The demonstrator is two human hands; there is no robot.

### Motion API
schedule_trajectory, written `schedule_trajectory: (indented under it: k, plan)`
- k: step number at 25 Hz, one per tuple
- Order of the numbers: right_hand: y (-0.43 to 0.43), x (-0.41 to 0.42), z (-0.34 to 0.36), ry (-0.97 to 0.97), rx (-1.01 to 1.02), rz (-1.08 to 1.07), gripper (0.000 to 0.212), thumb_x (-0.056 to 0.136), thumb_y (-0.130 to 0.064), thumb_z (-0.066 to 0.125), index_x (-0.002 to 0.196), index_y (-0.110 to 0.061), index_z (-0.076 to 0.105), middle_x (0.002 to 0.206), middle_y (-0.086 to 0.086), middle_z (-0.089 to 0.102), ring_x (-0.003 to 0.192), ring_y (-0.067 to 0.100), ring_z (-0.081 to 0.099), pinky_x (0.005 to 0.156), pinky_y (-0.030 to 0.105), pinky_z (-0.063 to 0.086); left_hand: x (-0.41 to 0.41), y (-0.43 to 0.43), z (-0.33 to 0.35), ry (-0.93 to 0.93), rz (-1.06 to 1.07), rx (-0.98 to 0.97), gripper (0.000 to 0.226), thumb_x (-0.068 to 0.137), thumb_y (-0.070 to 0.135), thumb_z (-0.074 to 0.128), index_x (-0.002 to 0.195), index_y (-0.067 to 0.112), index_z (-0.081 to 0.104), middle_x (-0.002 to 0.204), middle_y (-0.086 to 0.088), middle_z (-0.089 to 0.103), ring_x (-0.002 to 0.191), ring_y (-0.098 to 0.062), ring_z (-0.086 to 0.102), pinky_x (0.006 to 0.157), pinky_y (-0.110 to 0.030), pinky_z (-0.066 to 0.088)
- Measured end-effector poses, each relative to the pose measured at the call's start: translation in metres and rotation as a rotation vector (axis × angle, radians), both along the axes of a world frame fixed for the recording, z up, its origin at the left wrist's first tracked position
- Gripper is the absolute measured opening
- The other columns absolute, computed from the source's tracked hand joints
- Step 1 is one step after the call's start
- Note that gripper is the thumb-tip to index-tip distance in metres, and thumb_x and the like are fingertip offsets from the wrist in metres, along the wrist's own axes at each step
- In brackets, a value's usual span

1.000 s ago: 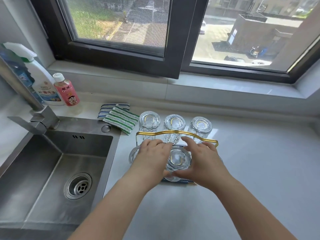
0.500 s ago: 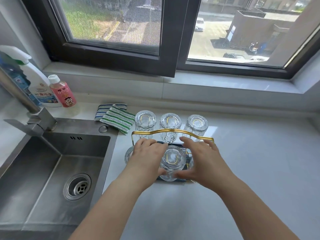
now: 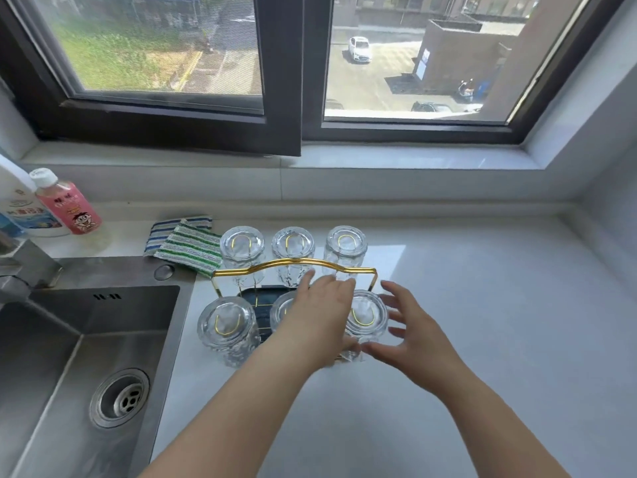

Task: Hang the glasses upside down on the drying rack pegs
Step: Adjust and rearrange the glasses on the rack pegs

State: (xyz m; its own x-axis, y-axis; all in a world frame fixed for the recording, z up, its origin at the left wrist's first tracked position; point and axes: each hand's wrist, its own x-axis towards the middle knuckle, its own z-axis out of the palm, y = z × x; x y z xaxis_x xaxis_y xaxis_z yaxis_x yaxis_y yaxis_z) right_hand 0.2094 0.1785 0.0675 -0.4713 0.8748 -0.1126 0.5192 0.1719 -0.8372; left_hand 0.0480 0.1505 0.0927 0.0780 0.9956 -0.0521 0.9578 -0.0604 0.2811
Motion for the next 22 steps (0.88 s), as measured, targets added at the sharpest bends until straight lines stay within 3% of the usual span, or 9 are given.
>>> schedule_trajectory:
  k: [3, 10, 22]
  plan:
    - [-0.0003, -0.0004, -0.0004, 0.067, -0.02, -0.026, 0.086, 0.053, -0.033, 0.083, 0.123, -0.045, 0.034, 0.11, -0.03, 0.052, 0.102, -0.013, 0.052, 0.077, 0.007, 0.046, -0.0032, 0.0027, -0.0015, -0.079, 0.013, 0.022, 0.073, 0.072, 0.041, 0.071, 0.133, 0.02, 0.038, 0.135, -0.001, 0.049, 0.133, -0.015, 0.029, 0.114, -0.036, -0.006]
    - [-0.004, 0.0031, -0.0011, 0.118, -0.037, -0.056, 0.086, 0.047, -0.046, 0.083, 0.12, -0.046, 0.037, 0.109, -0.027, 0.054, 0.1, -0.012, 0.052, 0.079, 0.011, 0.049, -0.0042, 0.0013, -0.0036, -0.083, 0.001, -0.002, 0.079, 0.07, 0.044, 0.071, 0.136, 0.026, 0.033, 0.139, 0.008, 0.045, 0.135, -0.008, 0.025, 0.113, -0.036, -0.011]
    - [-0.0032, -0.0011, 0.0005, 0.074, -0.012, -0.019, 0.08, 0.053, -0.041, 0.084, 0.114, -0.054, 0.033, 0.11, -0.027, 0.052, 0.102, -0.013, 0.05, 0.077, 0.008, 0.048, -0.0076, -0.0031, -0.003, -0.095, -0.002, -0.014, 0.076, 0.074, 0.043, 0.067, 0.138, 0.027, 0.029, 0.142, 0.008, 0.041, 0.136, -0.01, 0.024, 0.113, -0.036, -0.012]
